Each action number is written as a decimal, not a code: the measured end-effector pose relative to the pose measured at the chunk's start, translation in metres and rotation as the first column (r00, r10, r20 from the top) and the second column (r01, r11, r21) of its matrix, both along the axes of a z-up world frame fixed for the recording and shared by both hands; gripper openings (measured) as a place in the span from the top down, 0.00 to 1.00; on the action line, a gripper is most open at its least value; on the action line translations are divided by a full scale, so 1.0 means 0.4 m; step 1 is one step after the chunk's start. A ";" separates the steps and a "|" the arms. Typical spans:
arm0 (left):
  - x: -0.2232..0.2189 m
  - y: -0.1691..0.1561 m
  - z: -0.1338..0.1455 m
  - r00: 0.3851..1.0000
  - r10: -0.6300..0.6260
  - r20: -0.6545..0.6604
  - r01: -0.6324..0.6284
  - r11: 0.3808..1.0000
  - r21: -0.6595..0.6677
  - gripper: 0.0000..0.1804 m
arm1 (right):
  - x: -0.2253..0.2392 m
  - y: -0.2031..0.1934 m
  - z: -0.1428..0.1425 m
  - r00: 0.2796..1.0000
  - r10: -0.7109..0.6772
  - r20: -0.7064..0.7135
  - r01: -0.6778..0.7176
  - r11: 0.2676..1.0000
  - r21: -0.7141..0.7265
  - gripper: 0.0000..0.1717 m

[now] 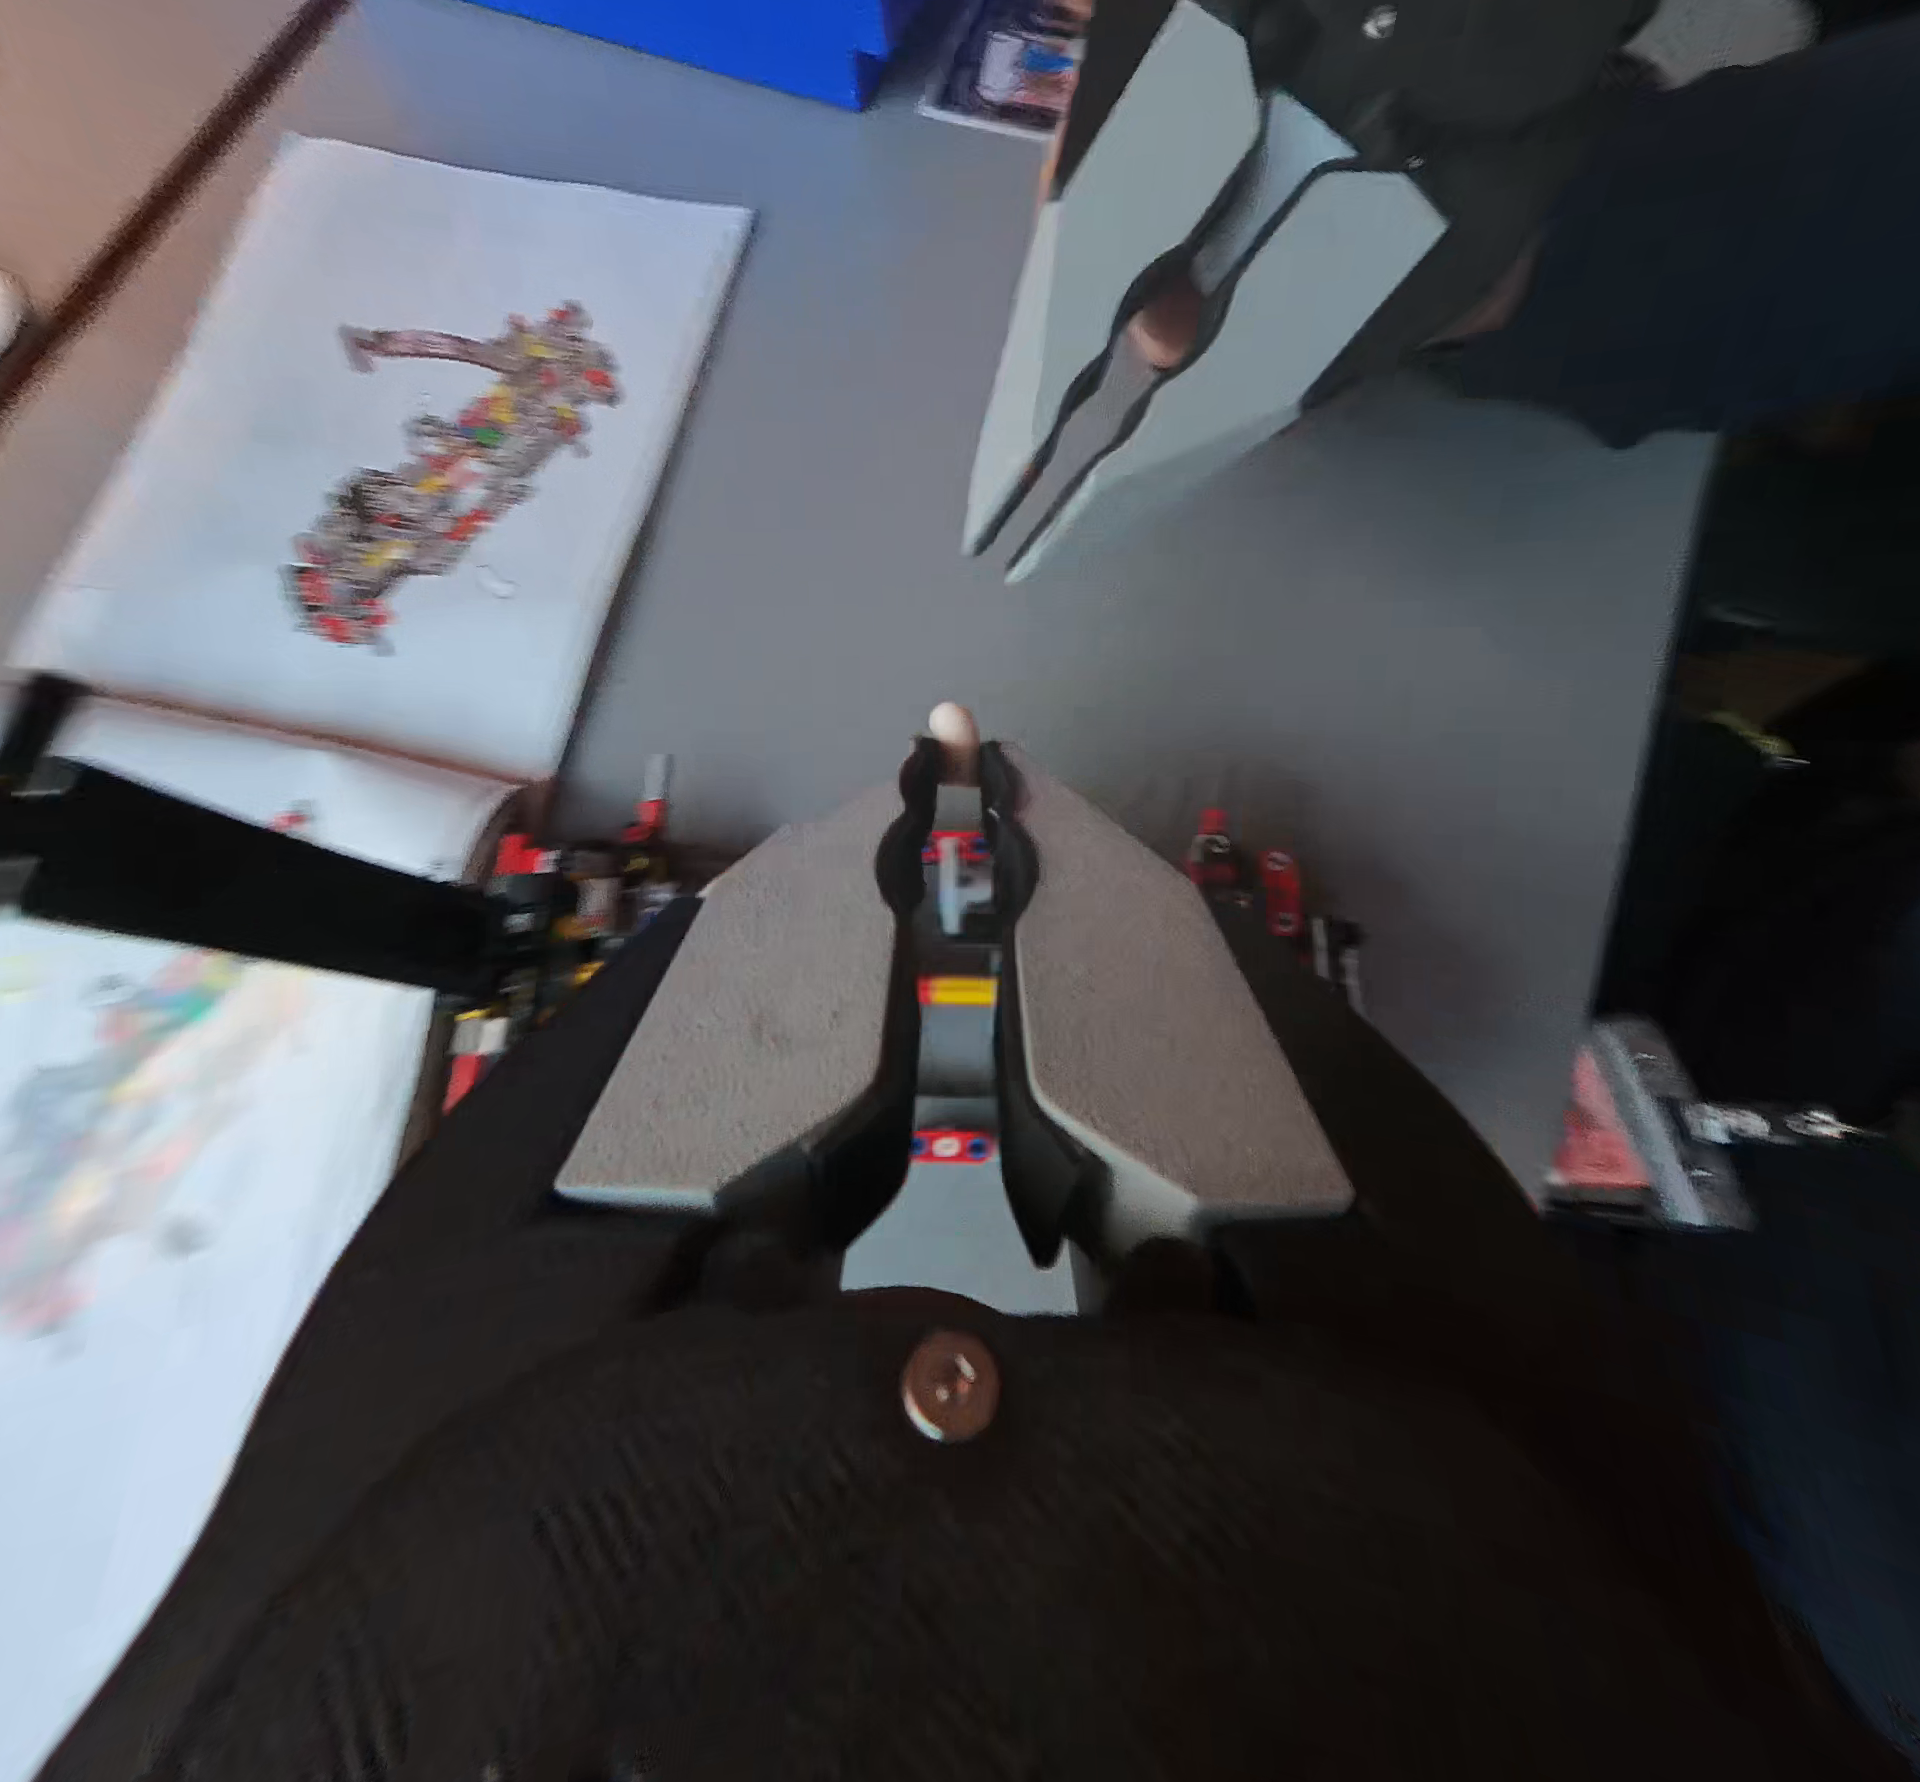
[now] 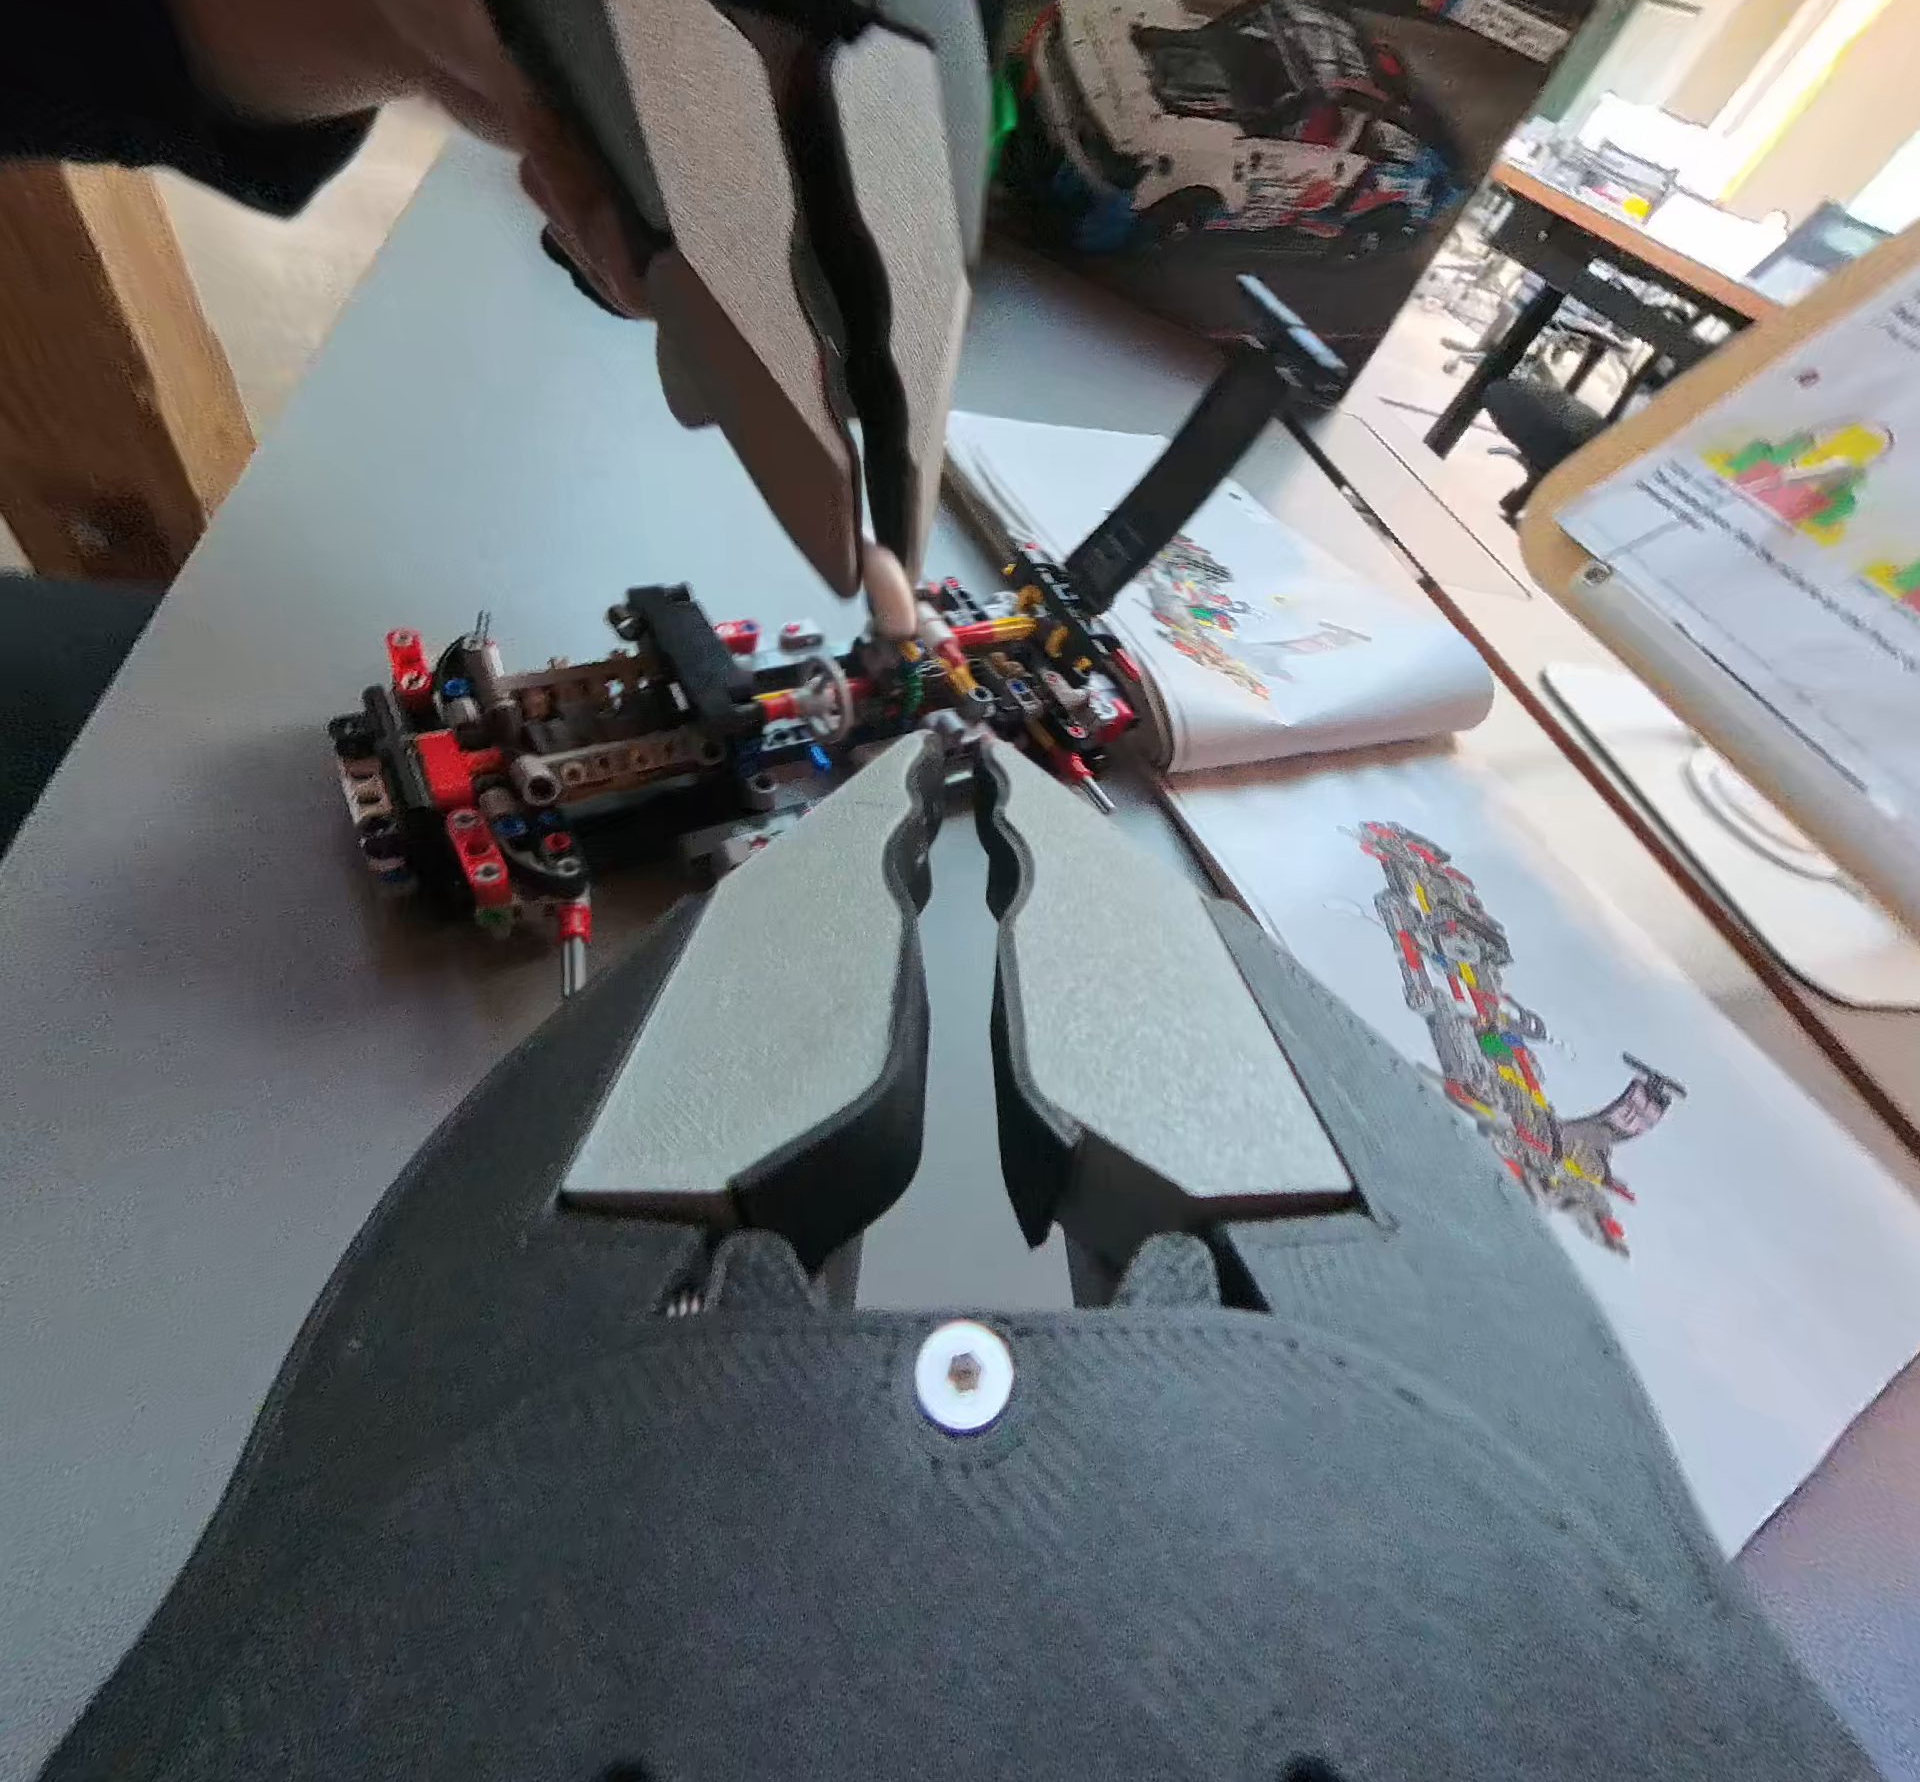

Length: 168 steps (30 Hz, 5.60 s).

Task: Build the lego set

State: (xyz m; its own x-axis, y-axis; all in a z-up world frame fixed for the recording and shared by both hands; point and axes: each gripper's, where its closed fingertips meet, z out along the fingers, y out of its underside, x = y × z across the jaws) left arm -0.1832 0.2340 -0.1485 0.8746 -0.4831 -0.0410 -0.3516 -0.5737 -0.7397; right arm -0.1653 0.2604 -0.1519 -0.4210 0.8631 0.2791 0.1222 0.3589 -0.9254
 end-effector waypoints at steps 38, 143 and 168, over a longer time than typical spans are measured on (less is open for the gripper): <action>0.101 0.001 -0.001 0.974 -0.219 0.059 0.219 0.976 -0.001 0.94 | 0.038 -0.076 0.023 0.971 0.237 0.037 -0.229 0.962 -0.150 0.98; 0.262 -0.230 0.007 0.775 -0.049 0.630 0.027 0.999 0.045 0.95 | 0.175 -0.287 0.023 0.969 -0.116 -0.220 0.210 0.853 0.478 0.97; 0.242 -0.241 0.032 0.781 -0.043 0.623 0.020 0.999 0.043 0.97 | 0.164 -0.306 0.049 0.944 -0.118 -0.307 0.294 0.721 0.628 0.98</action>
